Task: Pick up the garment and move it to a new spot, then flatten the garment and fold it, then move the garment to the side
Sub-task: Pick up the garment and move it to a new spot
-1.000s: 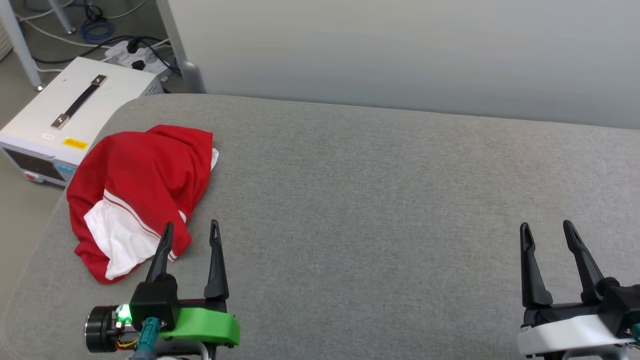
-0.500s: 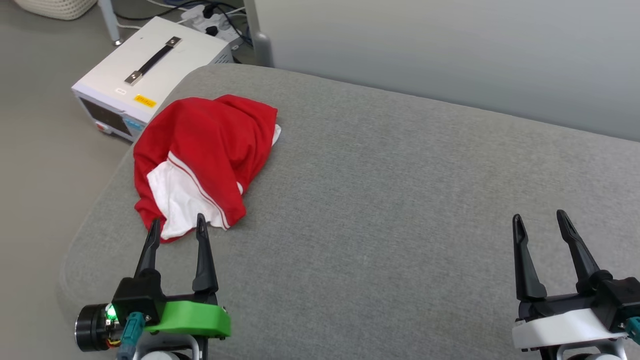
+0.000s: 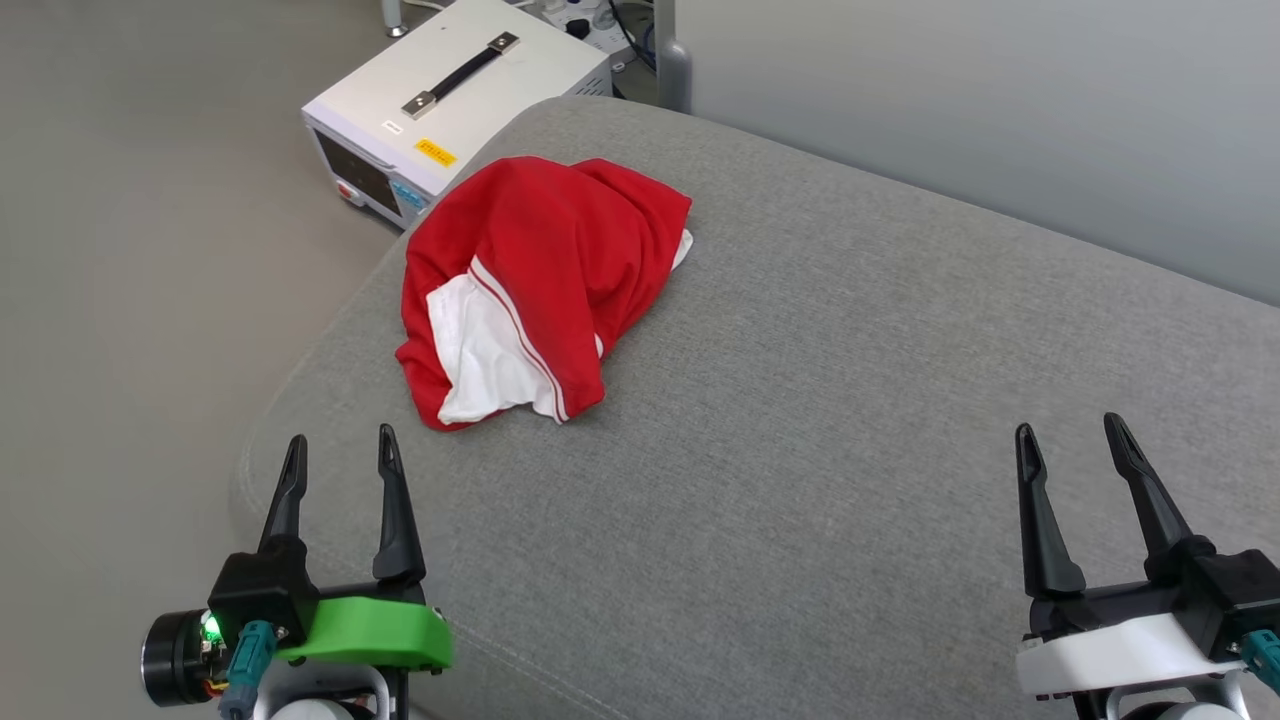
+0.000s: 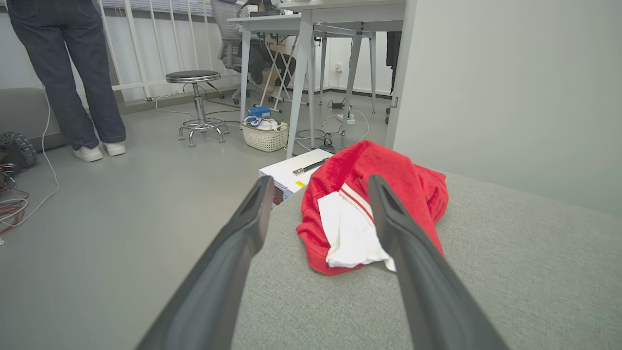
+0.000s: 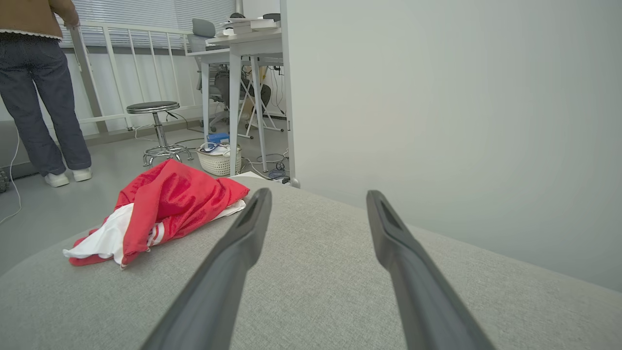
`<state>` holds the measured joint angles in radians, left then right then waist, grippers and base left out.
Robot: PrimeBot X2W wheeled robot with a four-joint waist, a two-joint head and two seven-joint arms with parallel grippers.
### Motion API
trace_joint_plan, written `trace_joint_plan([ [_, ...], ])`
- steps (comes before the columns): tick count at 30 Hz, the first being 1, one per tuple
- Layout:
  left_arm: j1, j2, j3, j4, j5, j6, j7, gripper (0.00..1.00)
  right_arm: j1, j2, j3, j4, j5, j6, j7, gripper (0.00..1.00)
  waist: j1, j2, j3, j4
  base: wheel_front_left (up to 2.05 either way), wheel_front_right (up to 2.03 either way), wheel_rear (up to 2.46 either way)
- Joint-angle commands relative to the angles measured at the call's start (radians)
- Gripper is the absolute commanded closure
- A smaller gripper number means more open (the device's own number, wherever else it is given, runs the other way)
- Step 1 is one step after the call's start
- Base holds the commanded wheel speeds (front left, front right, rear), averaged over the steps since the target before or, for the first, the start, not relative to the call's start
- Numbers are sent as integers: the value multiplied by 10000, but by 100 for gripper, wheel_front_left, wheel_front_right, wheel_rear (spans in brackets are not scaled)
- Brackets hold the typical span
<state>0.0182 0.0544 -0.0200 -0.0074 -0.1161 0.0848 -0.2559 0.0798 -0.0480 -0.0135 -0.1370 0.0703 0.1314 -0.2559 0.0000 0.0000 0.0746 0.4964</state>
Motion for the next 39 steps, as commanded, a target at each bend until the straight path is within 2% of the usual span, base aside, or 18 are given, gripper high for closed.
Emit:
trace_joint_plan([
  [1,-6,-41,18,31,-124,69,-59,0,-108,-22,-4,-54,-100,-7,-59,0,0,0,3,289,0,0,0],
  [11,-34,-41,44,181,-261,75,-59,0,-158,-22,86,-32,-130,-7,-59,0,0,0,53,334,0,0,0],
  [15,-496,-41,137,207,-101,-188,-59,0,-227,-22,94,-82,-211,-7,-59,0,0,0,215,211,0,0,0],
  [19,-1403,9,553,238,67,-650,-59,0,-341,-22,155,-149,-381,-7,-59,0,0,0,478,-13,0,0,0],
  [24,-3066,410,1414,569,-52,-1330,-59,0,-621,-22,197,-305,-709,-7,-59,0,0,0,1065,-400,0,0,0],
  [32,-5385,1417,2235,1551,-580,-2010,-59,0,-1128,-22,207,-613,-1217,-7,-59,0,0,0,2155,-1021,0,0,0],
  [35,-6388,1983,1962,2496,-1189,-2130,-59,0,-1421,-34,198,-739,-1419,-7,-59,0,0,0,2644,-1177,0,0,0],
  [39,-7479,2789,931,3663,-2366,-2149,343,0,-1630,-101,258,-823,-1497,-7,-59,0,0,0,2945,-1298,0,0,0],
])
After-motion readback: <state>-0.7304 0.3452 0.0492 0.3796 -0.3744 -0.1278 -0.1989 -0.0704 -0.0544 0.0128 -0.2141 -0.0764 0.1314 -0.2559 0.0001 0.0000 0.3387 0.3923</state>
